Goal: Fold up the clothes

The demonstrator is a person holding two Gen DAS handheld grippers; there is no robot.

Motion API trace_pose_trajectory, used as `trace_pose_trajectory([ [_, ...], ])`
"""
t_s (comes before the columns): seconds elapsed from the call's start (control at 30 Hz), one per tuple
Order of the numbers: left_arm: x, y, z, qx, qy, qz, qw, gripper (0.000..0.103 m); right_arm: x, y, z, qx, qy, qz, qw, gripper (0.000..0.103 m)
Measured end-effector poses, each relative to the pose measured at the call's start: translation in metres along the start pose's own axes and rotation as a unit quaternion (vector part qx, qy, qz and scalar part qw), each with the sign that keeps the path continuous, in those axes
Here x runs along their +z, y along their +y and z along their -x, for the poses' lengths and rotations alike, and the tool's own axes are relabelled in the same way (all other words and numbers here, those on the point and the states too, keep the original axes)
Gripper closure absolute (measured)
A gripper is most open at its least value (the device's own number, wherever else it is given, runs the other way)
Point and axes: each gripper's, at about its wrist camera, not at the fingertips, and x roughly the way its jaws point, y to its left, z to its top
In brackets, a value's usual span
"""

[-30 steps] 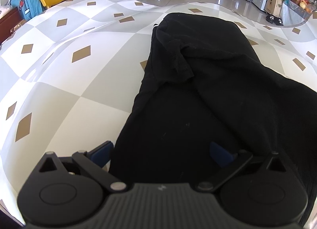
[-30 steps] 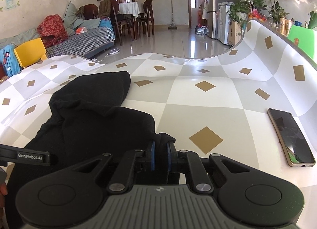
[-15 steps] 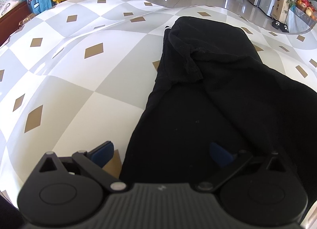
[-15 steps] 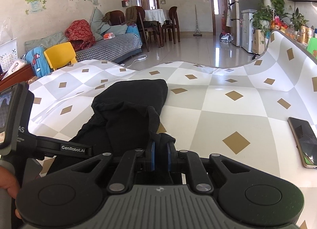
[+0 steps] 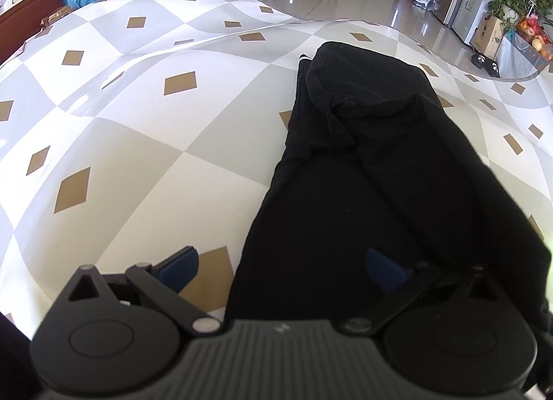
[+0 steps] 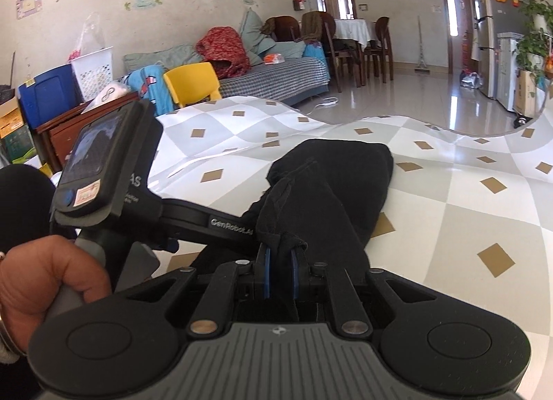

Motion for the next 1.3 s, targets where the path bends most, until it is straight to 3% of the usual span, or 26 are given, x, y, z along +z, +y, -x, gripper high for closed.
trace_pose_trajectory([
  [0.47,-0.007,0.044,0.030,-0.006,-0.008,0.054,0.9985,0.000,-0.002,0.041,-0.010,0.095,0.007,0.041,0.995,0.091],
  [0.9,-0.013,0.069,0.047,0.023,-0.030,0.066,0.9971,0.000,-0.019,0.065,-0.034,0.137,0.056,0.084,0.985,0.091],
  [1.3,-0.014,0.066,0.047,0.025,-0.033,0.058,0.9974,0.000,-0.046,0.089,-0.044,0.188,0.110,0.159,0.963,0.091],
])
